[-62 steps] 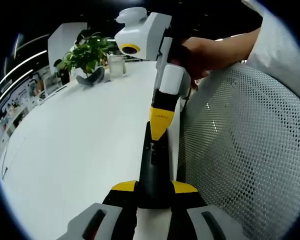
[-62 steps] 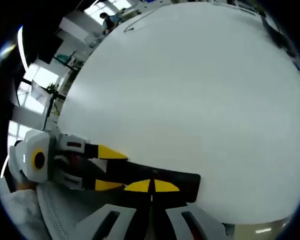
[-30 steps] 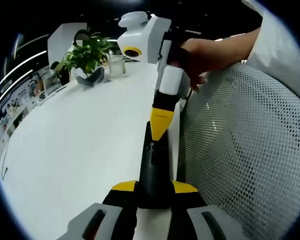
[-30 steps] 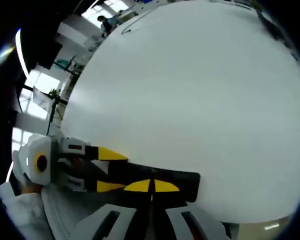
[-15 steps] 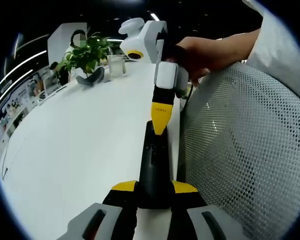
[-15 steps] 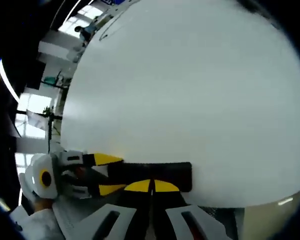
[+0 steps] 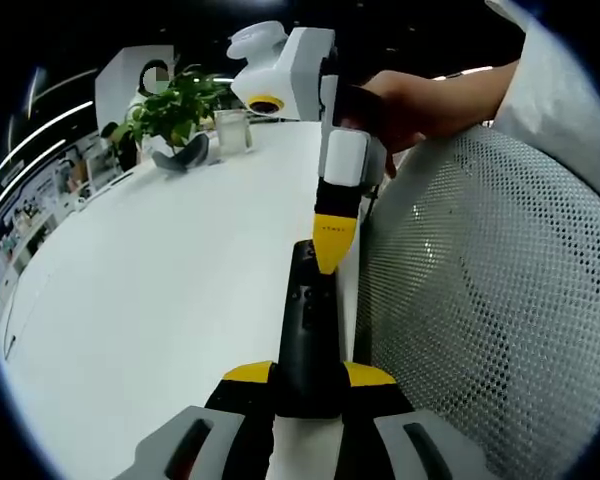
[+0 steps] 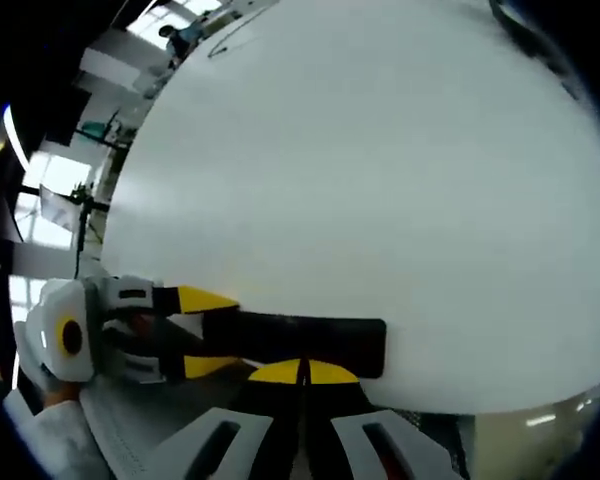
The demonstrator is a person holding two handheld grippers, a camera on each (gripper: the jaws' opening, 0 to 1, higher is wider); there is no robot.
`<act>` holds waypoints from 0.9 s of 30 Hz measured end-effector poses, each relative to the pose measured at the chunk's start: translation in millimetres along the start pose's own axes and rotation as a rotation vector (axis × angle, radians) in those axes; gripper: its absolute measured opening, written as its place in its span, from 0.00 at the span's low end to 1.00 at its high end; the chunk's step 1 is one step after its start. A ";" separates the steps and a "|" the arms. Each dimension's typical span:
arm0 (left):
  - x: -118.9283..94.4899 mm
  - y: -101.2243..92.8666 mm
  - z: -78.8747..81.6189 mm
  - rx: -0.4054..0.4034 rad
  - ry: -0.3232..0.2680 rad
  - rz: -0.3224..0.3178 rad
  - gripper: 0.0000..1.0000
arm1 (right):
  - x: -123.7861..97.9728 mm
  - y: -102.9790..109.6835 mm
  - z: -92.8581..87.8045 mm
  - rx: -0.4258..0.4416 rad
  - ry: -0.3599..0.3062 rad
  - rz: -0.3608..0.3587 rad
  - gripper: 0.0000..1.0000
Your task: Press the specified remote control buttons in sequence, fully releasing each button before pressing the next.
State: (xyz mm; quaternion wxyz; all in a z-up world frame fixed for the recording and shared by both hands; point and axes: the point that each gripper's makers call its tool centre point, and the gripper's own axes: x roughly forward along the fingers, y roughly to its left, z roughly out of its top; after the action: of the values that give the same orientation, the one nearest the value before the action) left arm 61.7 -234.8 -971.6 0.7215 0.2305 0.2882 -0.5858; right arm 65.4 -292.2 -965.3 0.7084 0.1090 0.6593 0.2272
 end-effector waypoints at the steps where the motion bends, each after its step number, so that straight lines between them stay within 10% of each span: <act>1: 0.0 0.0 0.0 0.000 0.000 0.000 0.24 | -0.2 -0.4 -0.2 -0.005 0.001 -0.007 0.00; 27: 0.4 -0.4 0.4 0.003 -0.003 -0.001 0.25 | 0.3 -2.1 -1.7 -0.031 0.023 -0.022 0.00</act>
State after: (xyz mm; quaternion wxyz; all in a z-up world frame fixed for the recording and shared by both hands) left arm 61.4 -235.4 -971.6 0.7212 0.2305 0.2865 -0.5871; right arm 64.2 -294.2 -966.7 0.7046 0.0882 0.6651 0.2311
